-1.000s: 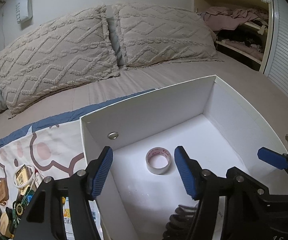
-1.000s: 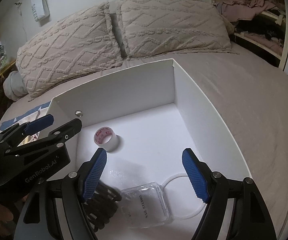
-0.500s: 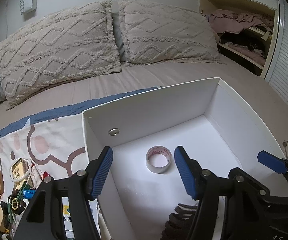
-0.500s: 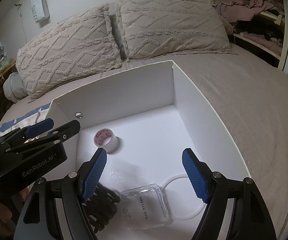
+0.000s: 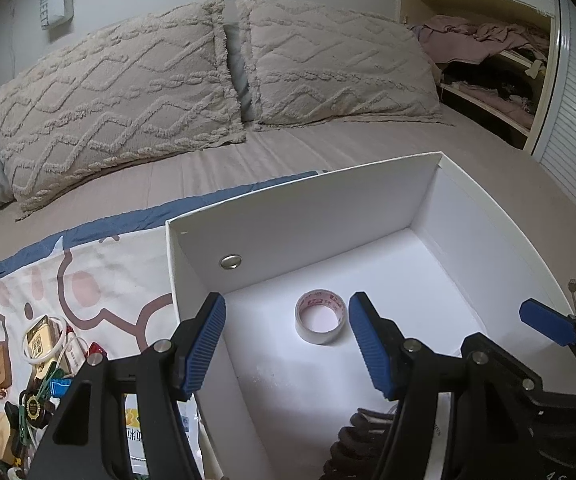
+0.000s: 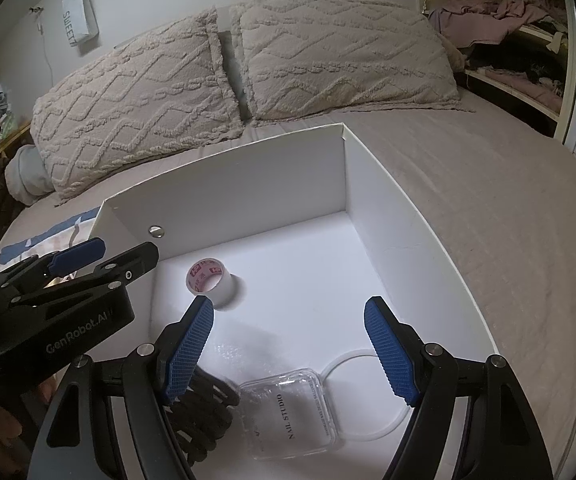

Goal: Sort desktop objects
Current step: 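Withdraw both open grippers up out of the white box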

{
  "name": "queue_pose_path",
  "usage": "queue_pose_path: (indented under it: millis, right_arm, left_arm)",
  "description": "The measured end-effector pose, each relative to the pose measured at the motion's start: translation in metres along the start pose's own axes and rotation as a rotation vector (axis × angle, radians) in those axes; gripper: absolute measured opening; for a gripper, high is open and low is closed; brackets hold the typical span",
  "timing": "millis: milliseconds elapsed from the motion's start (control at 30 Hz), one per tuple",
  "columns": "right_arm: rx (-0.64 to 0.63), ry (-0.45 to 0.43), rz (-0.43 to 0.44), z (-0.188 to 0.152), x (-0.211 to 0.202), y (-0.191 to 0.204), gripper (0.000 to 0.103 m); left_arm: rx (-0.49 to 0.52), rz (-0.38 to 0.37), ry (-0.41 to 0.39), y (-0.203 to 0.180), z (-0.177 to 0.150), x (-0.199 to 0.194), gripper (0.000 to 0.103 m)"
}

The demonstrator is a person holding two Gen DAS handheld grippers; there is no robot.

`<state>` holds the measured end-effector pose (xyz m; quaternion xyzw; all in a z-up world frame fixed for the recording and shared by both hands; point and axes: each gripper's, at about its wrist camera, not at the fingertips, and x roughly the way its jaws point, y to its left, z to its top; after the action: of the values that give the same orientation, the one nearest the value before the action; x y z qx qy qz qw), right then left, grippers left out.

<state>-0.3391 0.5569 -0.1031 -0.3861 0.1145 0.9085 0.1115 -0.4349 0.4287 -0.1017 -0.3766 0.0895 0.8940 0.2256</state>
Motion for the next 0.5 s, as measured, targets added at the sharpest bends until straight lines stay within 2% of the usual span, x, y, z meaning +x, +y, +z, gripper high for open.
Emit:
queue_pose_path:
  millis: [67,367,500]
  right_arm:
    - [0.001,0.007,-0.001,0.001,0.001,-0.001,0.078]
    - [0.005,0.016,-0.005,0.000,0.000,-0.004,0.078]
    - [0.008,0.017,-0.006,0.000,0.001,-0.005,0.078]
  left_arm:
    - [0.008,0.004,-0.027,-0.001,0.000,-0.005,0.076]
    - [-0.012,0.004,-0.083,0.003,0.001,-0.021,0.079]
    - [-0.017,0.000,-0.095,0.011,-0.001,-0.031,0.085]
